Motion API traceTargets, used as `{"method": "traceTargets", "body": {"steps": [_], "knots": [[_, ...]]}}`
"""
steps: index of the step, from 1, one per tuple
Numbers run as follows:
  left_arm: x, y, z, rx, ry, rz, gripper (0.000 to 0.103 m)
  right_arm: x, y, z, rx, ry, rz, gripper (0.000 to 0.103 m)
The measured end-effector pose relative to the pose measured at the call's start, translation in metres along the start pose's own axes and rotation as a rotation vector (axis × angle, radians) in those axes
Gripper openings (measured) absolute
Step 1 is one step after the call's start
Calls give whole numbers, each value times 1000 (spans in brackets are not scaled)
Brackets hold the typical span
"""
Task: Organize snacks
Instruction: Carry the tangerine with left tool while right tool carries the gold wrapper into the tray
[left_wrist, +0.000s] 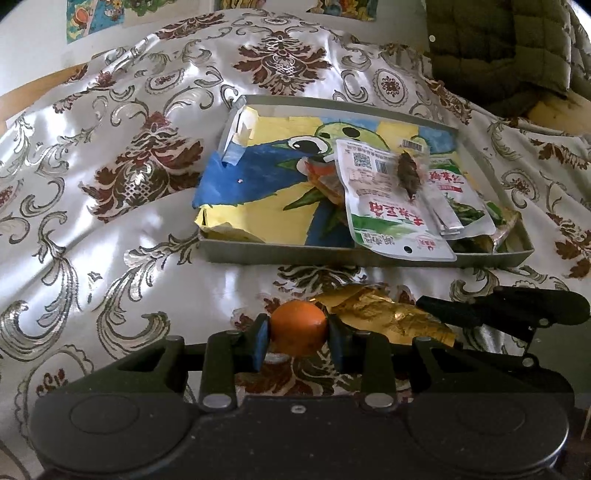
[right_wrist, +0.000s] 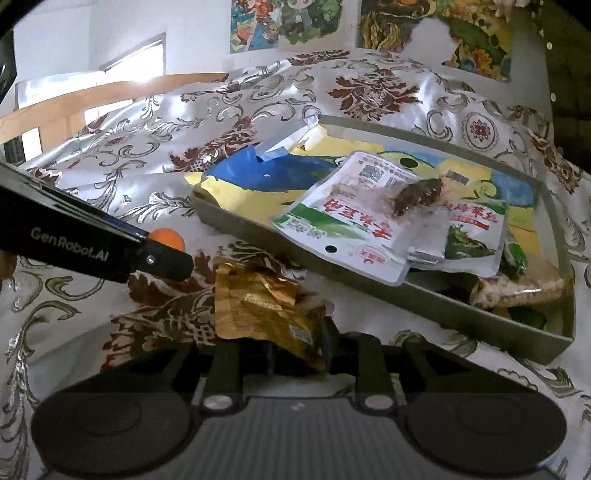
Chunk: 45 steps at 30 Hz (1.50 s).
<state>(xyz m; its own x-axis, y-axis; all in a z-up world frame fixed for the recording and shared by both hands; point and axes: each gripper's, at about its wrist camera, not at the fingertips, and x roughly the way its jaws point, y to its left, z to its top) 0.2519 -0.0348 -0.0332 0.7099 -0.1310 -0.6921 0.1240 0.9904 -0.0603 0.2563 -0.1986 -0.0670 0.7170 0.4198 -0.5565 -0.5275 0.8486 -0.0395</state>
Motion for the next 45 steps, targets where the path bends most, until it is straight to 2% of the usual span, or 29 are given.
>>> {"method": "traceTargets", "body": {"steps": [4, 5, 8, 9, 10, 11, 12, 18, 22, 29, 34, 39, 45], "knots": [[5, 6, -3, -24, 0, -17, 35, 3, 14, 1, -85, -17, -37, 43], [6, 7, -4, -29, 0, -21, 35, 3, 19, 1, -116, -23, -48, 49], [6, 9, -5, -32, 0, -25, 35, 4, 37, 0, -218, -41, -90, 52], [6, 9, -5, -31, -1, -23, 35, 4, 42, -2, -248, -45, -97, 46], [5, 9, -5, -30, -3, -22, 35, 4, 46, -2, -270, -50, -98, 34], [4, 10, -4, -31, -6, -20, 35, 4, 49, -3, -285, -53, -101, 15], [3, 10, -3, -33, -10, -19, 35, 3, 52, -4, -295, -63, -116, 13], [-8, 8, 5, -36, -27, -3, 35, -8, 44, 3, -229, -100, -67, 11], [-18, 6, 13, -37, -48, 8, 35, -24, 41, 7, -229, -123, -47, 11], [-34, 6, 26, -65, -80, 22, 35, -54, 39, 14, -207, -165, -43, 11], [-32, 7, 42, -75, -107, 31, 35, -75, 33, 24, -191, -233, -76, 11], [-9, 18, 62, -116, -118, 36, 35, -65, 10, 49, -67, -242, -51, 11], [24, 33, 82, -130, -112, 44, 35, -25, -4, 87, 2, -221, -1, 11]]}}
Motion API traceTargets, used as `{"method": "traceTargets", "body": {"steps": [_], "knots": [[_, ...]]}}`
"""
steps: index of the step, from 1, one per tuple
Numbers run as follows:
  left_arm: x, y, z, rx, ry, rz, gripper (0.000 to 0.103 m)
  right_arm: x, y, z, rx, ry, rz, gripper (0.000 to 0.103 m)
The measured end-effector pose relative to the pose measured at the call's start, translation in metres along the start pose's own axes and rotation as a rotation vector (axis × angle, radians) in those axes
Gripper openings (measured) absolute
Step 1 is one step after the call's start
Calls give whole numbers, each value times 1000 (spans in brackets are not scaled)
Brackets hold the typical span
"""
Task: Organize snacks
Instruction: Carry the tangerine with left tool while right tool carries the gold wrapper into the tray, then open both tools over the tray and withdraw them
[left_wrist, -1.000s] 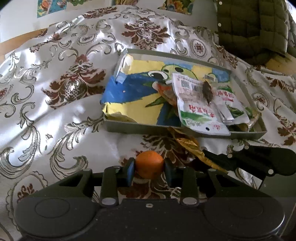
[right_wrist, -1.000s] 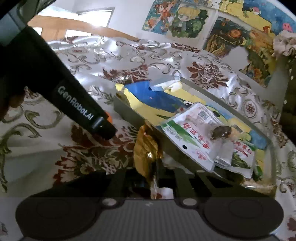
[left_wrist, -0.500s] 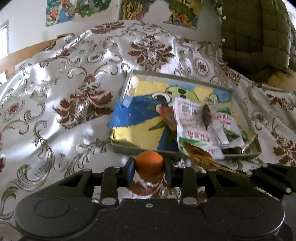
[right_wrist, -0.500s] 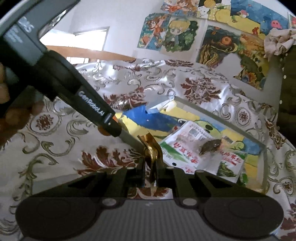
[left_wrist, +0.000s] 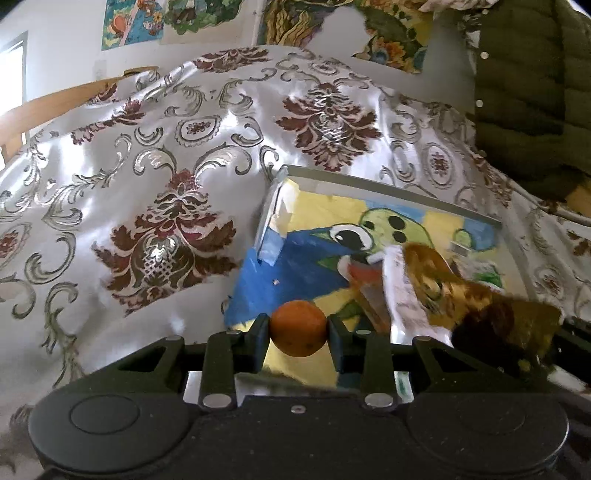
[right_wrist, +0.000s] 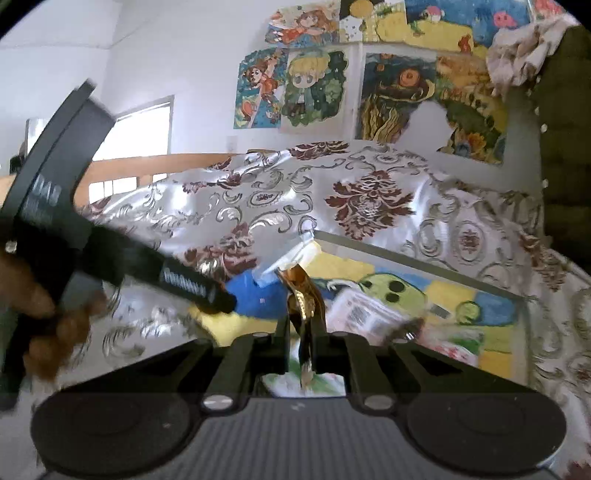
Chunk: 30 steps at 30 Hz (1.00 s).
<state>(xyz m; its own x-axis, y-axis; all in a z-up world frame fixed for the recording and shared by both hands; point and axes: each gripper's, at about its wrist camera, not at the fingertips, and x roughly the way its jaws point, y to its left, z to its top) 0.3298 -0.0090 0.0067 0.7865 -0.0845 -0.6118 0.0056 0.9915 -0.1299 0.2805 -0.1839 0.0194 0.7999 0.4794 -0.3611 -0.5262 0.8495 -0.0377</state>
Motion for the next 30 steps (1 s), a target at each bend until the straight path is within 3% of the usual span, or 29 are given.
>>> {"method": "traceTargets", "body": {"steps": [5, 10, 17, 20, 22, 25, 27, 30], "knots": [[23, 7, 9, -11, 11, -27, 35, 44, -25, 21, 154, 59, 74, 11], [39, 9, 9, -29, 38, -20, 35, 72, -47, 17, 254, 132, 101, 12], [48, 6, 6, -46, 61, -10, 36, 80, -49, 12, 249, 159, 99, 13], [51, 4, 5, -44, 82, 9, 36, 80, -47, 12, 244, 160, 84, 20], [51, 4, 4, -48, 85, 16, 40, 80, -47, 14, 243, 160, 75, 23], [48, 5, 6, -66, 75, 6, 54, 77, -47, 16, 225, 154, 63, 29], [45, 5, 7, -65, 63, 7, 63, 74, -47, 18, 212, 141, 42, 44], [38, 4, 9, -73, 45, 7, 76, 67, -49, 21, 210, 122, 20, 54]]}}
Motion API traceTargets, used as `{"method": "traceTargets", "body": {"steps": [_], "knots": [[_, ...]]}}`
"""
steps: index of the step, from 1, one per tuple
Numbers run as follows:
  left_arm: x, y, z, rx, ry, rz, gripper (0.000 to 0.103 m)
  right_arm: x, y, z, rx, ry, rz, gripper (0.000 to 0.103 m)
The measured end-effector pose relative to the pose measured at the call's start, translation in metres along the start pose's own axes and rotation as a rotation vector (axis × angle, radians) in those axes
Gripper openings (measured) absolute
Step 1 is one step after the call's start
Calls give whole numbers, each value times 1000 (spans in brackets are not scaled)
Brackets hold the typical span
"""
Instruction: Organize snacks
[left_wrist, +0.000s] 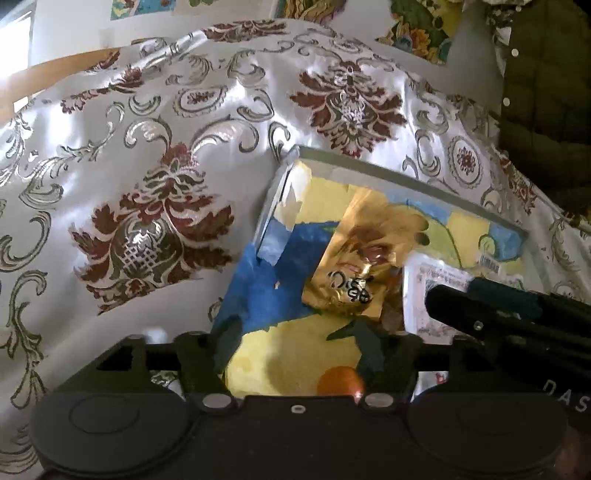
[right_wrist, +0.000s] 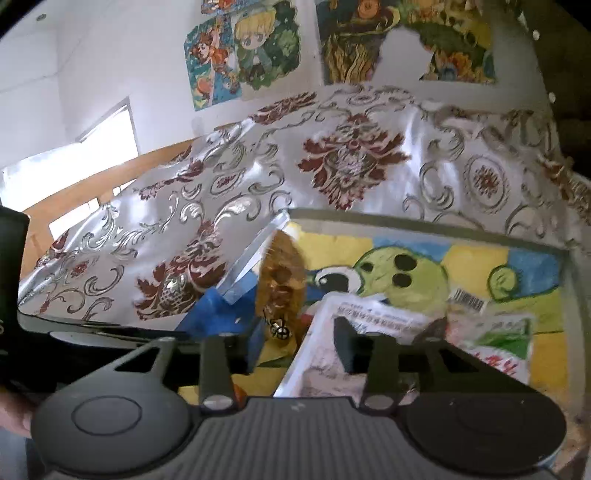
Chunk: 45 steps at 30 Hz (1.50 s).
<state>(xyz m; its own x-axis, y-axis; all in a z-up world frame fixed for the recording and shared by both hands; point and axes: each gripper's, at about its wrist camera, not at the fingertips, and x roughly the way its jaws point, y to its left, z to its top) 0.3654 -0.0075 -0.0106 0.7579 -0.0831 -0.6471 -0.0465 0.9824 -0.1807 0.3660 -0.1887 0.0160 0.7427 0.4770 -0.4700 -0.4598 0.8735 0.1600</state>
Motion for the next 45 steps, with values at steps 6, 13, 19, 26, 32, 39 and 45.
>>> {"method": "traceTargets", "body": {"steps": [6, 13, 19, 26, 32, 39, 45], "knots": [[-29, 1, -4, -54, -68, 20, 89, -40, -7, 1, -11, -78, -99, 81], [-83, -4, -21, -75, -157, 35, 102, -98, -8, -4, 2, -130, -141, 98], [-139, -16, -46, -14, -212, 64, 102, -150, 0, -20, 40, -152, -170, 103], [-197, -28, -94, 71, -255, 98, 102, -207, 16, -62, 74, -154, -222, 103], [-226, -33, -133, 103, -261, 103, 102, -240, 31, -99, 71, -123, -259, 103], [-239, -36, -156, 140, -252, 110, 102, -259, 41, -122, 85, -102, -274, 103], [-242, -34, -159, 129, -251, 112, 102, -261, 42, -125, 87, -101, -276, 103]]}}
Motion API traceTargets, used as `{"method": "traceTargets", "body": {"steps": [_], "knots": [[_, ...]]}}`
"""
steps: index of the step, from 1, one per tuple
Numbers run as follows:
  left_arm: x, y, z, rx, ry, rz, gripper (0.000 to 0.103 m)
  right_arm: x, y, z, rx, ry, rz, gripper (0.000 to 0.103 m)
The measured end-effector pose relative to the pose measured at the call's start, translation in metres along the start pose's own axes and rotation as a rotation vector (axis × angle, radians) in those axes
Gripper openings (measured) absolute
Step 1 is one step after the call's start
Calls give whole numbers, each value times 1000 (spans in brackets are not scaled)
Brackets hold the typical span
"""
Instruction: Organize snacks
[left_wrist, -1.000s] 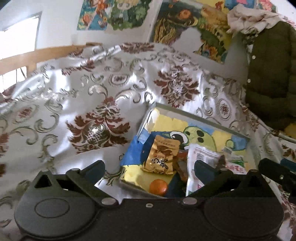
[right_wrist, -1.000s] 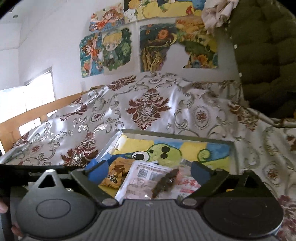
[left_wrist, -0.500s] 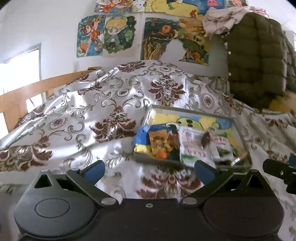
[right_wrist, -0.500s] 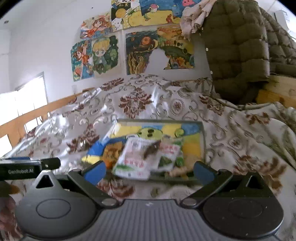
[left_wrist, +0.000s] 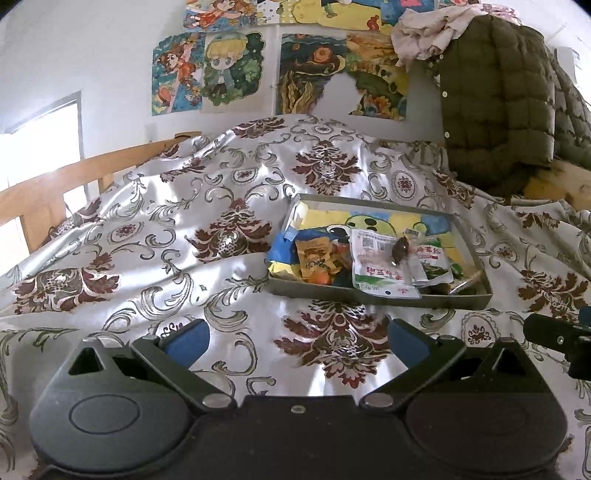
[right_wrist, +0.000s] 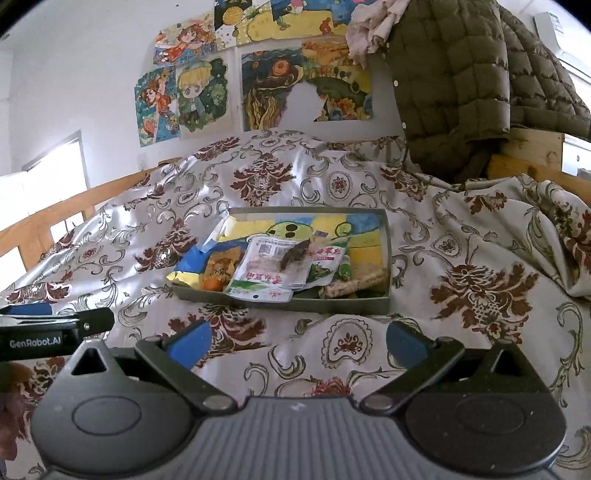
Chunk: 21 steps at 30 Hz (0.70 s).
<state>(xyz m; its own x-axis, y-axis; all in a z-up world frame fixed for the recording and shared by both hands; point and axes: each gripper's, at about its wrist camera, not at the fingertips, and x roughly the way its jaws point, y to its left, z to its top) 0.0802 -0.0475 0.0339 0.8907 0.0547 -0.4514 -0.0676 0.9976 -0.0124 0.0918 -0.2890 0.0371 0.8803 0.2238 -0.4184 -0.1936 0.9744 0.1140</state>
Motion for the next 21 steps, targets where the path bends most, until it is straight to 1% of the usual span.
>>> {"method": "traceTargets", "body": {"steps": [21], "knots": [[2, 7, -4, -15, 20, 16, 102, 0, -2, -3, 9, 6, -1, 103]]}}
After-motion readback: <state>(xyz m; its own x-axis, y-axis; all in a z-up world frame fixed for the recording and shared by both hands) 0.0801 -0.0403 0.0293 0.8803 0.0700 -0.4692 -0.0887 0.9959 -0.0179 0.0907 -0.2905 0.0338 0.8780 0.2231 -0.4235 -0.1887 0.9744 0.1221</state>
